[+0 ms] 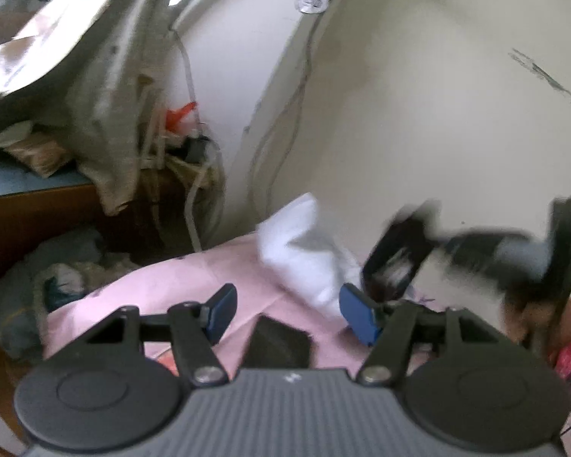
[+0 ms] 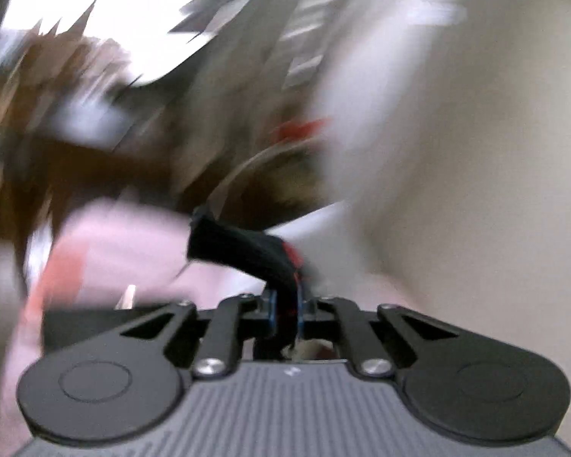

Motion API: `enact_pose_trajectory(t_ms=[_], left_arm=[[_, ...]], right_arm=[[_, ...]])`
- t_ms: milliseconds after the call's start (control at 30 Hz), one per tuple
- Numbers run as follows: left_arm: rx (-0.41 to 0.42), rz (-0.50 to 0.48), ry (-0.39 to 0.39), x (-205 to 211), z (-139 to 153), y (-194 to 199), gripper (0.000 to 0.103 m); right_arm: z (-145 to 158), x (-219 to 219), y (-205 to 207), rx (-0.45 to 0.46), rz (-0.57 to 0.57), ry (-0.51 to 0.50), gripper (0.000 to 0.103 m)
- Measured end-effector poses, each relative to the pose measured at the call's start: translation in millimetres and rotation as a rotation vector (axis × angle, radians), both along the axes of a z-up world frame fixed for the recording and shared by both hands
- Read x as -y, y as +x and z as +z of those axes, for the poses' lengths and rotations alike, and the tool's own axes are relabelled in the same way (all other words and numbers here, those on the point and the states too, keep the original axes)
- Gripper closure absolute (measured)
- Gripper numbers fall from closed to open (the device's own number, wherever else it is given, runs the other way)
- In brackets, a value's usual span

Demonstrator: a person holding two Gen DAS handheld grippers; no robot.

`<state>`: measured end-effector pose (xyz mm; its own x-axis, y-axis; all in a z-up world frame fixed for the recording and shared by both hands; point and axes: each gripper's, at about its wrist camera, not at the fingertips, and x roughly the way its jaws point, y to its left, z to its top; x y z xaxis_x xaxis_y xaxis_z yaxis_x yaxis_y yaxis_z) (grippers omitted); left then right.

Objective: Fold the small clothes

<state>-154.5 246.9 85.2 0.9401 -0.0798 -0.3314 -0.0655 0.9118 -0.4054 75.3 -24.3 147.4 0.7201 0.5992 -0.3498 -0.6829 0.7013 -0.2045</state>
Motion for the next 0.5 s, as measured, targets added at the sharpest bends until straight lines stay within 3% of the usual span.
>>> enact_pose_trajectory(t_ms=[100, 200, 333, 500], left_arm=[[0.024, -0.077, 0.018, 23.3, 11.2, 25.7, 0.042], [0.051, -0.171, 0.032, 57.3, 22.4, 62.0, 0.042], [0.035, -0.308, 0.013, 111.1, 28.0, 132.3, 0.042], [-0.112, -0.446, 0.051, 200.0, 7.9, 243.1, 0.042]], right_arm=[[39.0, 107.4, 37.2, -0.061, -0.251, 0.220, 0.103], [40.3, 213.3, 44.8, -0.112, -0.467, 0.359, 0.103], [1.8, 313.9, 26.6, -0.210, -0.642, 0.467, 0.103], [-62.7, 377.3, -5.7, -0.315, -0.743, 0.578, 0.103]])
